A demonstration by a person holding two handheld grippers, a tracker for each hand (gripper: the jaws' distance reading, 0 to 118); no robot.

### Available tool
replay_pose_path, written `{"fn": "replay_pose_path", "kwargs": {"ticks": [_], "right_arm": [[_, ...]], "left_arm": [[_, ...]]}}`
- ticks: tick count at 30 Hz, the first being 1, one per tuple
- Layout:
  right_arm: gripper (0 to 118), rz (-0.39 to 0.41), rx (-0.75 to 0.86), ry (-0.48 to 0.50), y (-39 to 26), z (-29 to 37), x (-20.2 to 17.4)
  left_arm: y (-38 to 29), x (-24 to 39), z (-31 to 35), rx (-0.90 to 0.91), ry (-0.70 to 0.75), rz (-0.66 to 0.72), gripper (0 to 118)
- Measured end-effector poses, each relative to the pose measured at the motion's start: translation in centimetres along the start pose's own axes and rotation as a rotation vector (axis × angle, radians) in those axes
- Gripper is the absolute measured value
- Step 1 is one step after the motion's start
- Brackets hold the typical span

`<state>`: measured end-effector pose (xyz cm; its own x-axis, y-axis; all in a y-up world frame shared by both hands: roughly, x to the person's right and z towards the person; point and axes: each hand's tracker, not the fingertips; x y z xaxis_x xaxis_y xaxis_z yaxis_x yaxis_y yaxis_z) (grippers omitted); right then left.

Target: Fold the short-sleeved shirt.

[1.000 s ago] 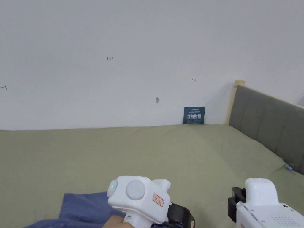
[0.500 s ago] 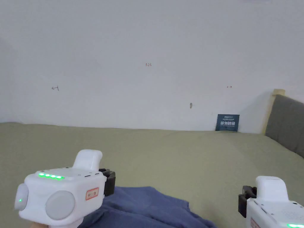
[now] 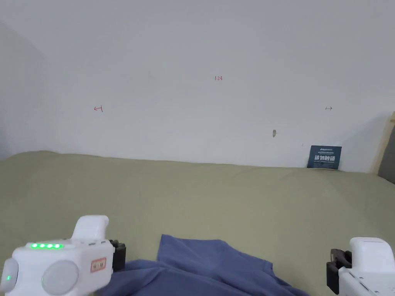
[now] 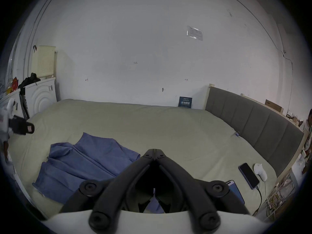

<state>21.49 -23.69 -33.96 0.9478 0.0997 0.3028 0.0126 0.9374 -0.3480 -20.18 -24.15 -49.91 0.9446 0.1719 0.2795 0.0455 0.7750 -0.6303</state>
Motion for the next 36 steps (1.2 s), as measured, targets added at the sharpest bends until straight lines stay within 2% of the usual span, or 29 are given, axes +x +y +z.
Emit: {"fn": "replay_pose_path", "kwargs": {"ticks": [4, 6, 7, 8, 10, 11, 17, 19, 20, 21, 22, 23, 24, 25, 28, 29, 30, 31, 32, 33, 34, 36], "right_arm": [[0, 0.012, -0.017, 0.000, -0.2, -1.3, -0.2], [0, 0.017, -0.031, -0.004, -0.6, -2.2, -0.4], [0, 0.019, -0.039, -0.004, -0.8, -2.6, -0.5], [0, 0.023, -0.048, -0.004, -1.1, -3.1, -0.6], [0, 0.027, -0.069, -0.002, -1.7, -4.0, -0.8], [0, 0.031, -0.082, 0.005, -2.0, -4.5, -0.9], [0, 0.046, -0.146, 0.017, -3.8, -6.9, -1.2], [0, 0.045, -0.159, 0.018, -4.0, -7.1, -1.1], [0, 0.044, -0.161, 0.017, -4.1, -7.1, -1.0], [0, 0.043, -0.162, 0.017, -4.1, -7.1, -0.9], [0, 0.042, -0.164, 0.016, -4.2, -7.1, -0.8], [0, 0.041, -0.167, 0.014, -4.2, -7.1, -0.6], [0, 0.035, -0.179, 0.017, -4.2, -7.3, -0.3], [0, 0.024, -0.195, 0.019, -4.2, -7.4, -0.1], [2, -0.060, -0.262, 0.047, -4.2, -7.8, 0.8], [10, -0.088, -0.284, 0.071, -4.2, -7.8, 1.1], [31, -0.101, -0.319, 0.092, -4.1, -7.9, 1.3], [81, -0.111, -0.349, 0.114, -4.2, -8.1, 1.4], [112, -0.122, -0.408, 0.151, -4.4, -8.6, 1.4], [118, -0.126, -0.490, 0.188, -5.0, -9.3, 1.4], [113, -0.140, -0.498, 0.192, -5.6, -9.5, 1.3], [101, -0.047, -0.550, 0.125, -7.0, -10.7, 0.4]], "left_arm": [[4.3, -2.0, -3.5, -0.088, 0.094, 0.004, 0], [6.0, -3.5, -6.5, -0.215, 0.028, 0.020, 2], [6.3, -4.1, -7.9, -0.248, 0.020, 0.040, 16], [6.7, -4.7, -9.7, -0.344, 0.007, 0.062, 40], [6.2, -5.7, -12.9, -0.482, 0.055, 0.143, 104], [5.3, -6.0, -14.4, -0.533, 0.085, 0.165, 111], [0.5, -5.7, -18.1, -0.662, 0.066, 0.230, 97], [0.0, -6.1, -18.7, -0.624, 0.125, 0.199, 93], [0.2, -5.7, -18.3, -0.586, 0.156, 0.176, 86], [0.5, -5.3, -17.9, -0.574, 0.204, 0.139, 73], [0.7, -5.2, -17.6, -0.546, 0.232, 0.091, 35], [1.1, -5.1, -16.5, -0.508, 0.153, 0.100, 2], [1.2, -5.2, -15.8, -0.490, 0.064, 0.176, 2], [1.3, -5.1, -15.7, -0.510, 0.049, 0.199, 2], [1.4, -4.8, -16.2, -0.515, 0.091, 0.137, 2], [1.4, -4.7, -16.1, -0.503, 0.100, 0.121, 2], [1.4, -4.7, -16.0, -0.501, 0.093, 0.123, 2], [1.6, -4.8, -16.2, -0.501, 0.082, 0.132, 2], [1.7, -4.9, -16.1, -0.491, 0.071, 0.160, 2], [1.7, -4.9, -16.0, -0.483, 0.059, 0.175, 2], [1.7, -4.8, -16.0, -0.483, 0.053, 0.175, 2], [1.5, -4.6, -15.9, -0.470, 0.059, 0.161, 2]]}}
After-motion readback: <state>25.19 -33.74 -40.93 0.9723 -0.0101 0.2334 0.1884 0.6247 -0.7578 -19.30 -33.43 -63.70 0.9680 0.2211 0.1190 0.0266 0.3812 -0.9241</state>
